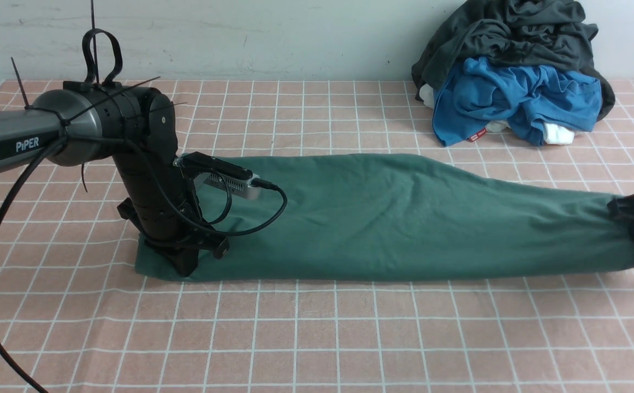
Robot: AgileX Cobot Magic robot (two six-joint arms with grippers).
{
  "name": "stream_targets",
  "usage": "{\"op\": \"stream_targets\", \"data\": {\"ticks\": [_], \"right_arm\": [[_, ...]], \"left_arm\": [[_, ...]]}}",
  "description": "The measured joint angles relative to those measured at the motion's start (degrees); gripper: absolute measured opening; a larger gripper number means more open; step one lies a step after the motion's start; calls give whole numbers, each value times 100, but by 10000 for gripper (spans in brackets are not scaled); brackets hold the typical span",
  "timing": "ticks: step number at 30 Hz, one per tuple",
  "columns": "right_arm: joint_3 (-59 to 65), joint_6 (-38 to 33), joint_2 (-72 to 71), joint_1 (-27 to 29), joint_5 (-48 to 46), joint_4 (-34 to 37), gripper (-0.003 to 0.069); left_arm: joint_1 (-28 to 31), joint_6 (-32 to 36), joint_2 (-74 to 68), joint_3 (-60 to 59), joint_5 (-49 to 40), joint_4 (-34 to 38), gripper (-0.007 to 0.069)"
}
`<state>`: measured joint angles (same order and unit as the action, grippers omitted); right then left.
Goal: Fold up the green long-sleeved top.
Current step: Use the right arm to clamp the right edge of the fabric, then use the right arm to drag the right edge of the fabric to the left and folds it over the left edge
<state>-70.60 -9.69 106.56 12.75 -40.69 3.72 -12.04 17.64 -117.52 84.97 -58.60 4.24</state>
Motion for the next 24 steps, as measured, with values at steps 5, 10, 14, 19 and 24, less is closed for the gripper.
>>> {"op": "stream_targets", "data": {"ticks": [5,10,14,19,24], "right_arm": [[9,584,-801,322,-26,-942,30],[-370,969,-1296,482,-353,-1318,30],[-1174,713,-1581,47,-815,-932,30],[-2319,4,-1504,-1466,-1077,194,30],[-2785,-223,-810,-2858,-937,609,30]], "left_arm": [[12,12,713,0,-194,-72,-4],[12,24,1473,0,-349,-78,-4],[12,24,2195,0,-492,-43,-4],[12,24,3109,0,-649,-31,-4],[12,24,3765,-30,-959,101,-4]]}}
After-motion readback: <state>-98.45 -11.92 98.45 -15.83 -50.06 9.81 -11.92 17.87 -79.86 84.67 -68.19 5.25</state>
